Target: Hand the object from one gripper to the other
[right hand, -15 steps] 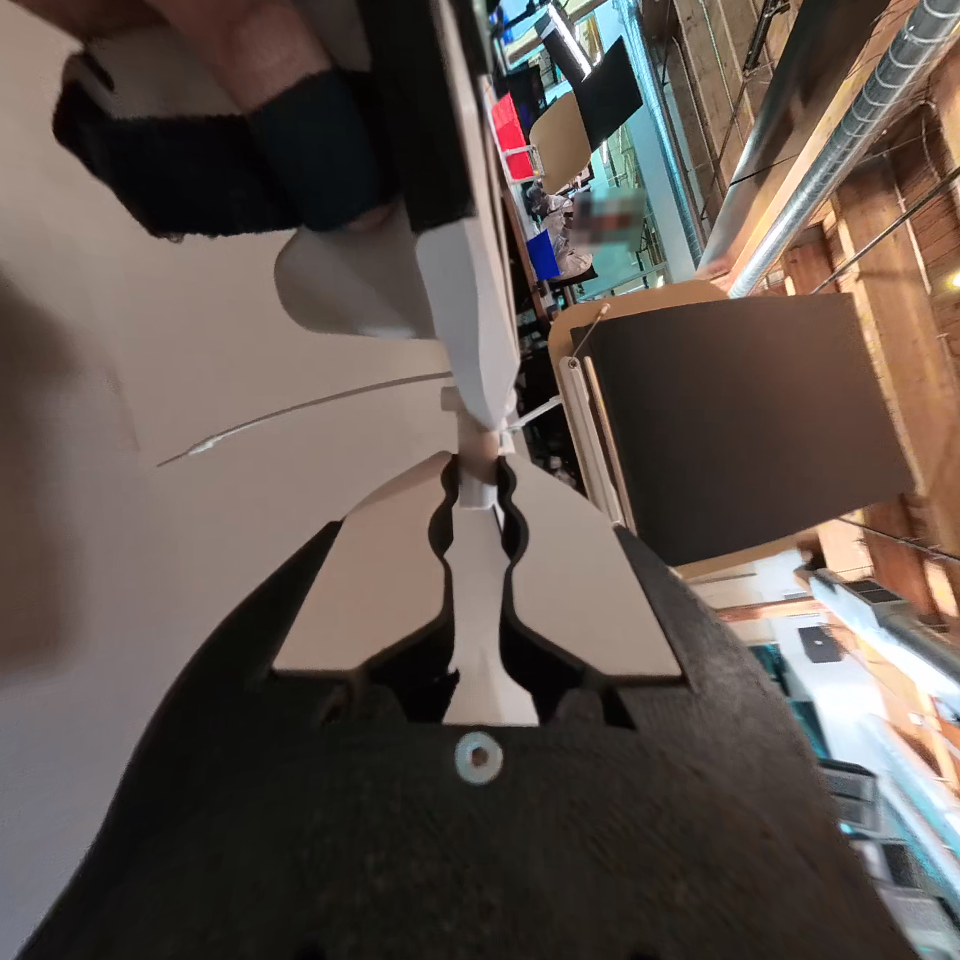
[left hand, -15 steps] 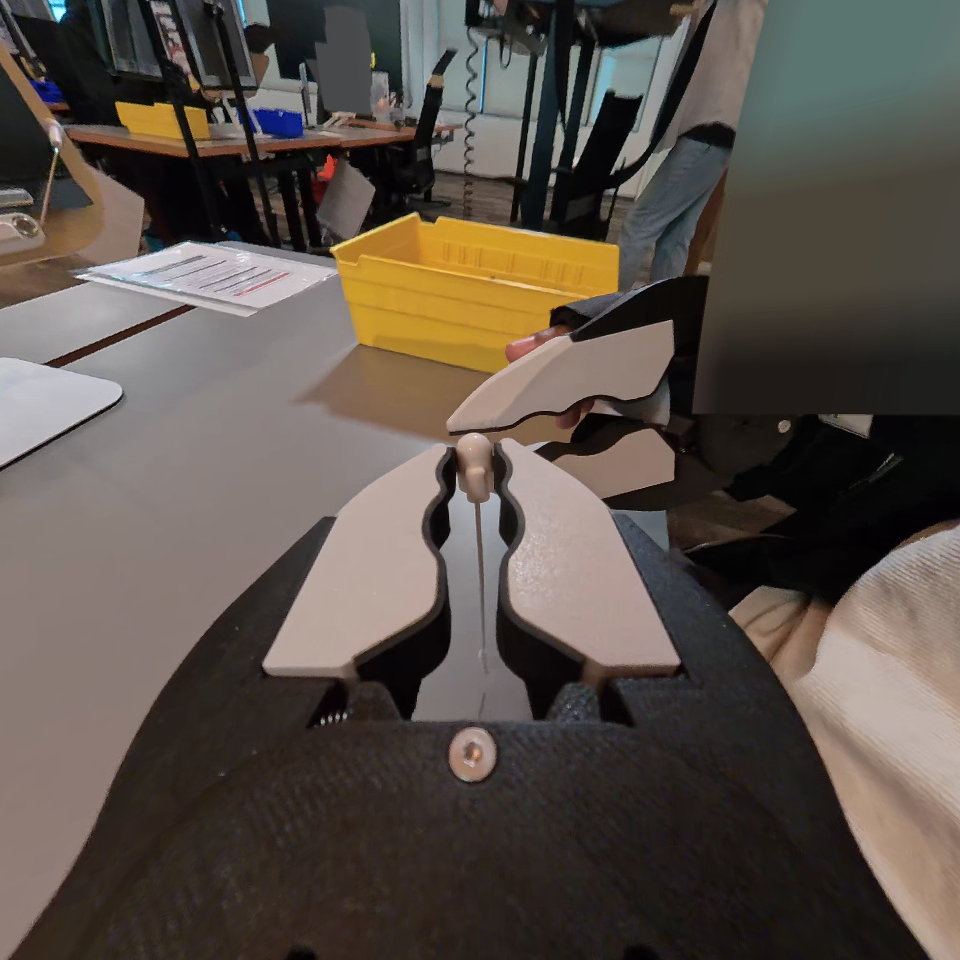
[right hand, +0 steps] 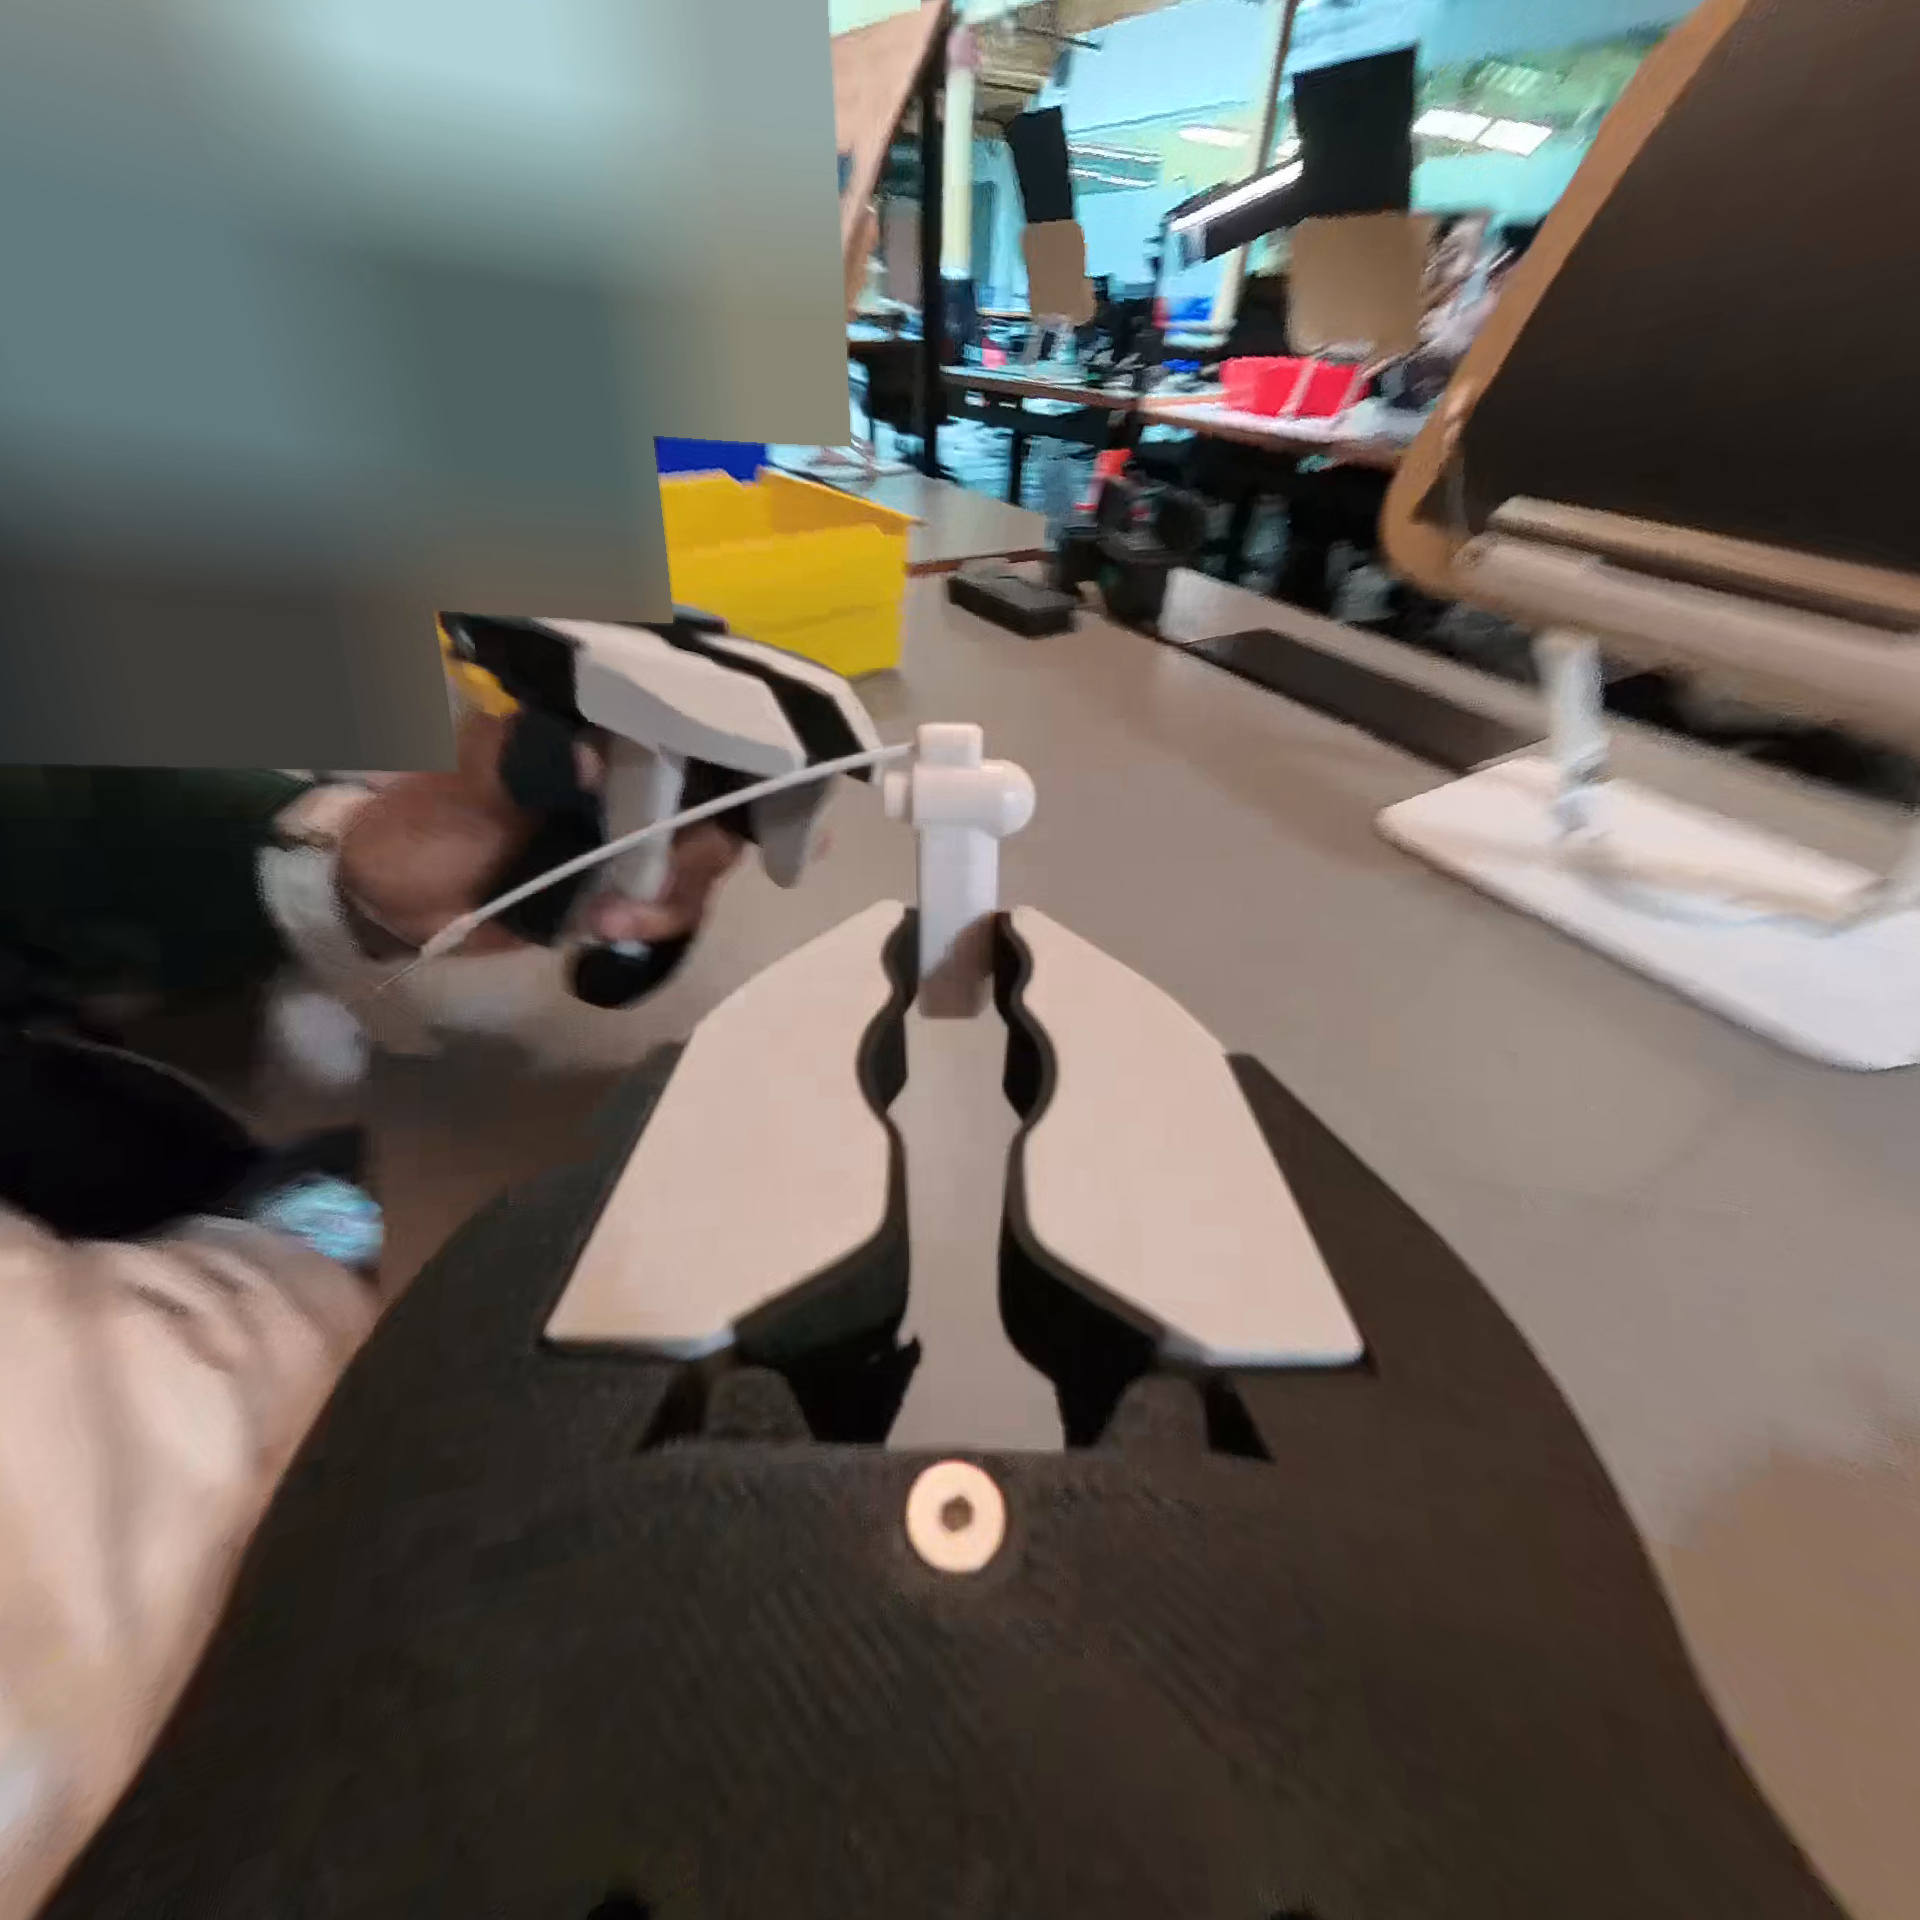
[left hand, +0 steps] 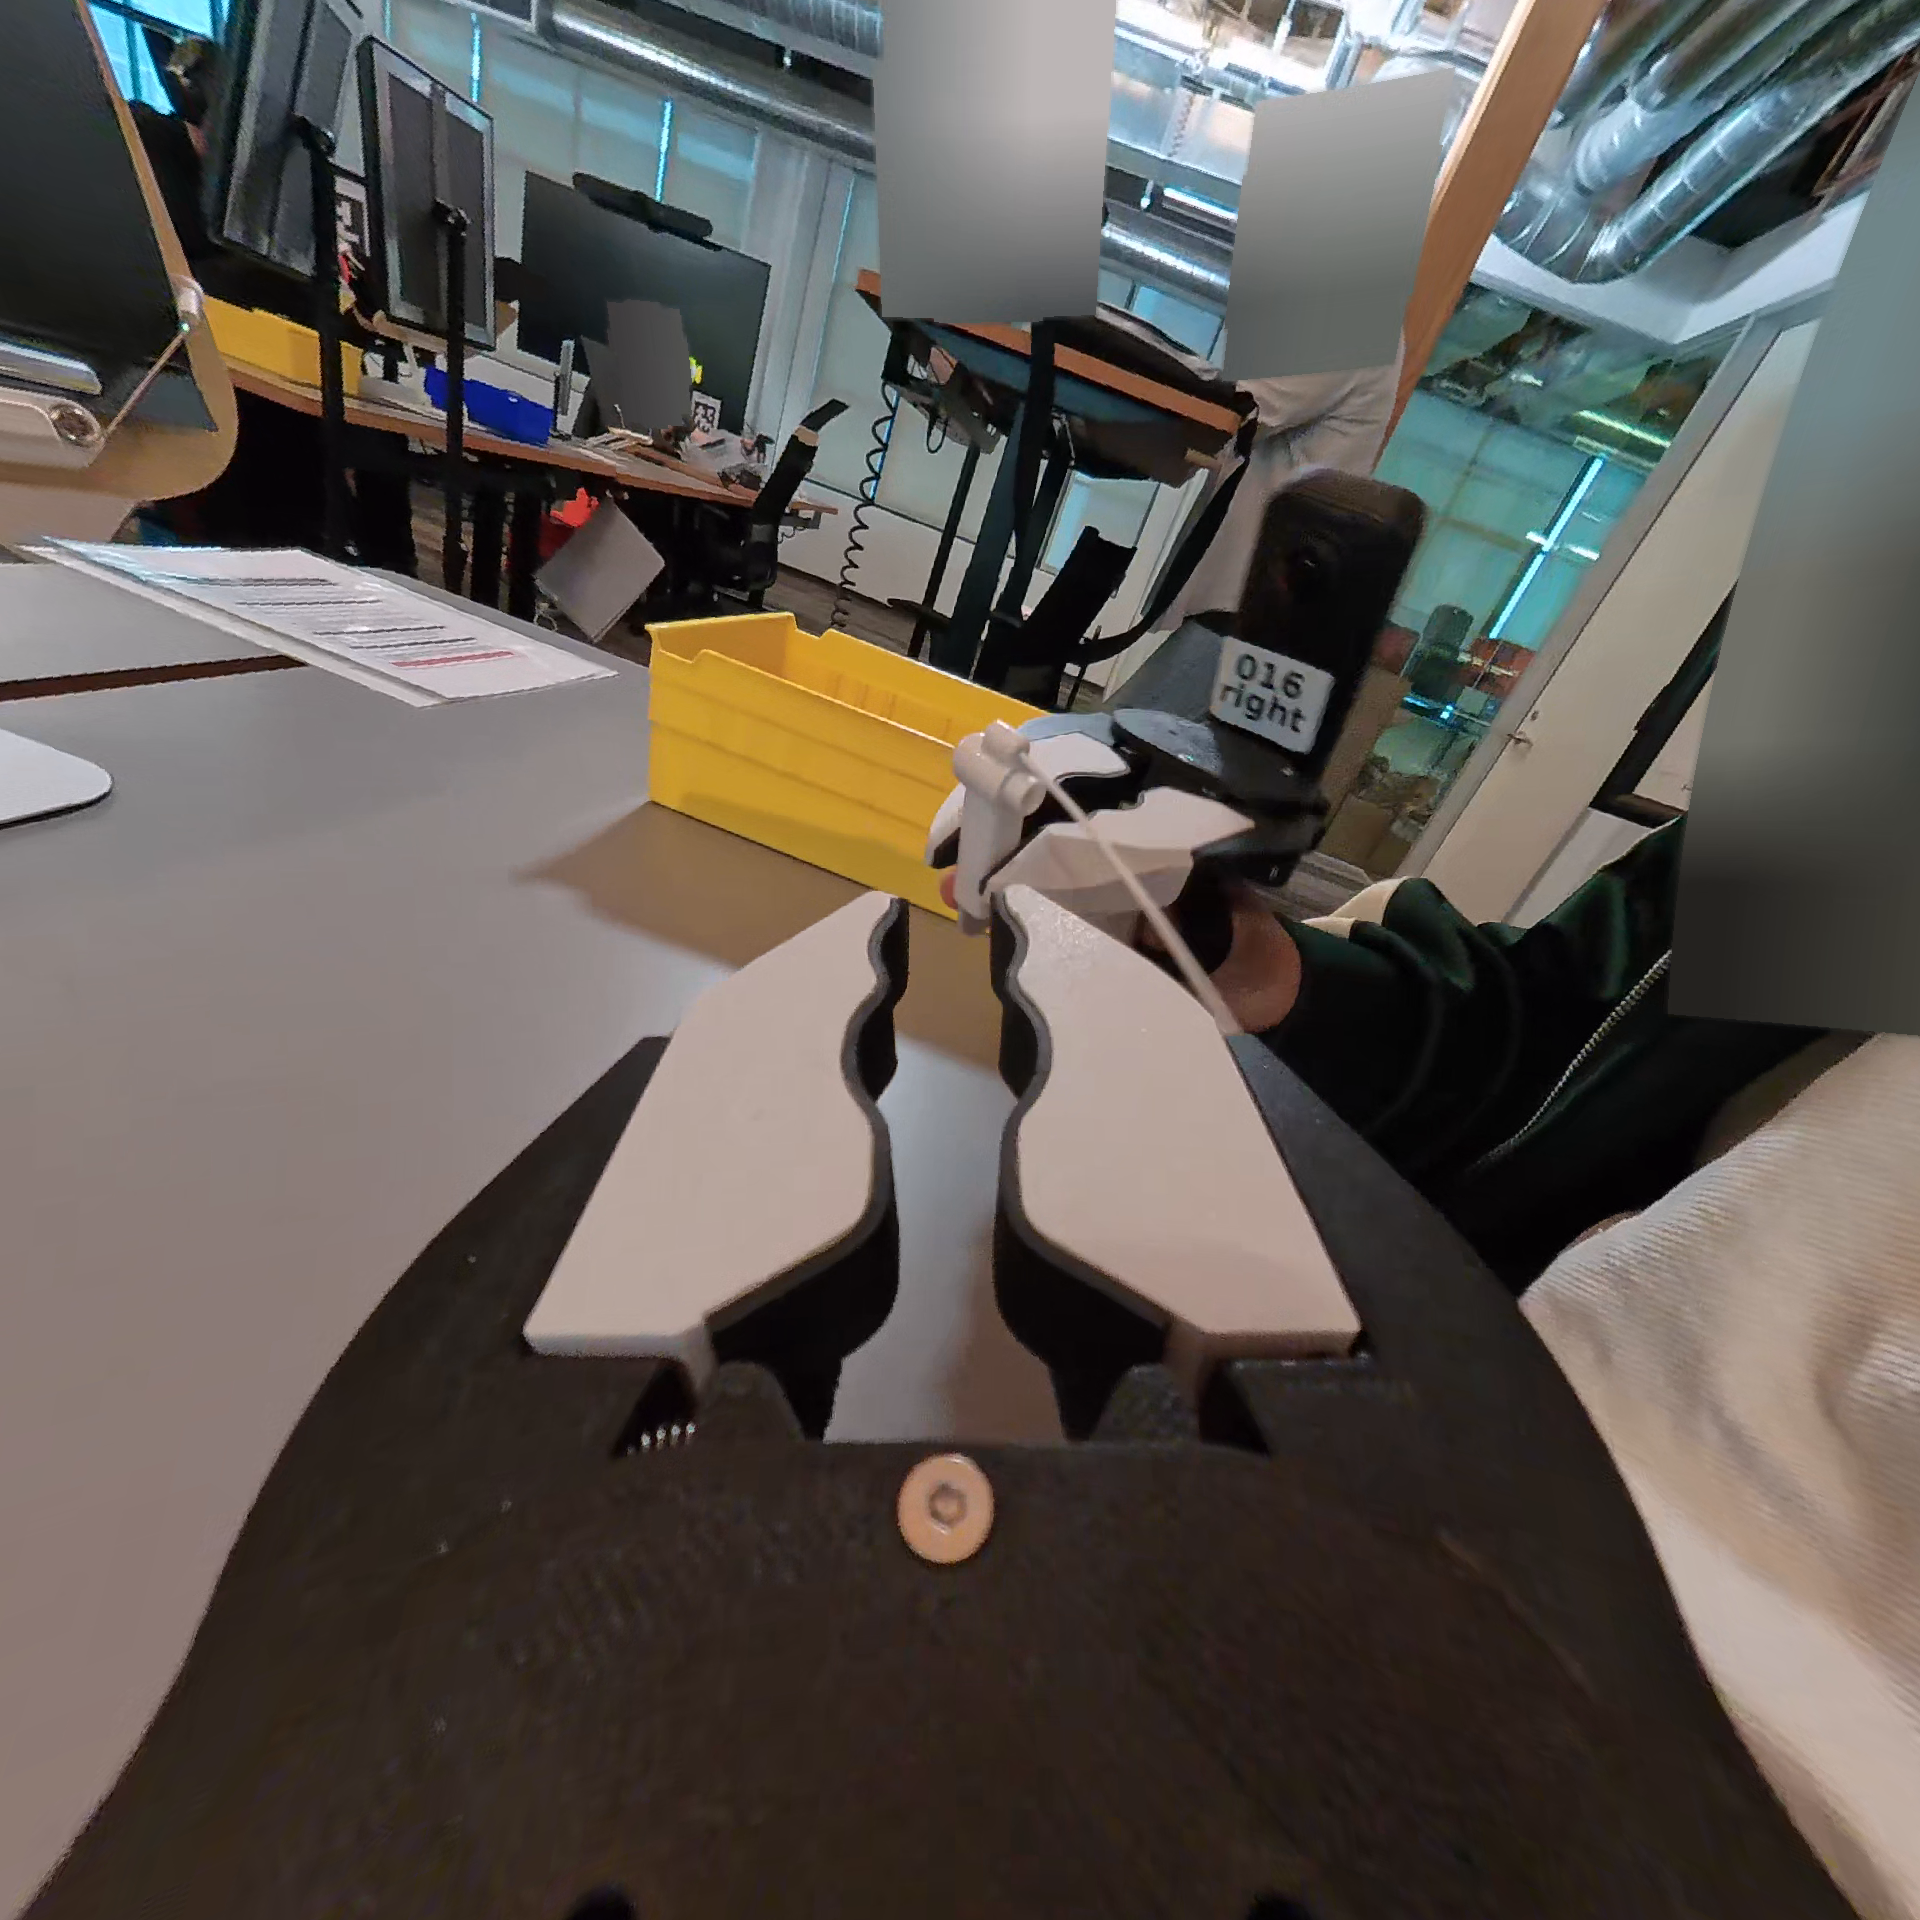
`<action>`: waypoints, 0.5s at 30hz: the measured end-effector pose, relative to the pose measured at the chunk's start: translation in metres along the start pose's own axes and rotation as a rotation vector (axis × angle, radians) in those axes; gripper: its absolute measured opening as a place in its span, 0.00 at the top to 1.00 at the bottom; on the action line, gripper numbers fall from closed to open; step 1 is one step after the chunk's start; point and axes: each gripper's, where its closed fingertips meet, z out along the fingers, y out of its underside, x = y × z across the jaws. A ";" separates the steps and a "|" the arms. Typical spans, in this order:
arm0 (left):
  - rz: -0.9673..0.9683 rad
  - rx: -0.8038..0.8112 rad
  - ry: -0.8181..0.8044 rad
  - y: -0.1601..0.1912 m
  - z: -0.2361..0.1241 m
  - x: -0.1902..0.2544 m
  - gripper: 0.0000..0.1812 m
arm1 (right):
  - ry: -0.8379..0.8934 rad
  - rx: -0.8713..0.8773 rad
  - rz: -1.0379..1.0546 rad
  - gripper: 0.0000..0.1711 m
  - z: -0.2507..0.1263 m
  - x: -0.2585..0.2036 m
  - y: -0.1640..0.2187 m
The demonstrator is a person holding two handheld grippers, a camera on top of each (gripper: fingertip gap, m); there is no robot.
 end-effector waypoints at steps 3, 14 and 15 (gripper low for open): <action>0.012 -0.024 -0.006 0.005 0.001 -0.002 0.92 | -0.167 0.033 0.325 0.92 0.002 -0.007 0.001; 0.140 -0.048 0.033 0.012 0.010 0.009 0.82 | -0.659 0.102 1.097 0.92 0.006 -0.038 -0.002; 0.180 -0.057 0.026 0.012 0.010 0.009 0.82 | -0.693 0.074 1.120 0.92 0.007 -0.044 0.000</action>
